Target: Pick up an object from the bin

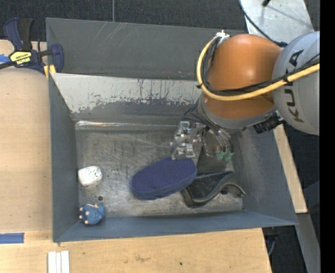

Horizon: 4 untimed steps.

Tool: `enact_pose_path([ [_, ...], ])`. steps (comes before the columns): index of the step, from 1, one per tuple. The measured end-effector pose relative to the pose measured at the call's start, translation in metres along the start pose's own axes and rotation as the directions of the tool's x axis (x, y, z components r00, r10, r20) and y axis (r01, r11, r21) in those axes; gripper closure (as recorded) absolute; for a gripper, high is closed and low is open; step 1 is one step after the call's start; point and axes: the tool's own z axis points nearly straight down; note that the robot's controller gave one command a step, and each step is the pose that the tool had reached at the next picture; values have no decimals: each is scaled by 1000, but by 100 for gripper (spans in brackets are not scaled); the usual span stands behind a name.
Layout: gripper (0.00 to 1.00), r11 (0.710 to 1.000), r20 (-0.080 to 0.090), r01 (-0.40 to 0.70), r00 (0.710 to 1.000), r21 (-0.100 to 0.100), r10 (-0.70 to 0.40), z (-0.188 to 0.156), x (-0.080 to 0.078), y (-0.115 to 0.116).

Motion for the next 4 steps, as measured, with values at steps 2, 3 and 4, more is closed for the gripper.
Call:
enact_pose_path([
  [2, 0, 959, -8, 283, 959, -1, -283, 153, -20, -17],
  [3, 100, 960, -8, 281, 960, -1, -281, 150, -21, -17],
  [4, 100, 883, 6, 469, 883, 2, -469, 20, 3, 6],
])
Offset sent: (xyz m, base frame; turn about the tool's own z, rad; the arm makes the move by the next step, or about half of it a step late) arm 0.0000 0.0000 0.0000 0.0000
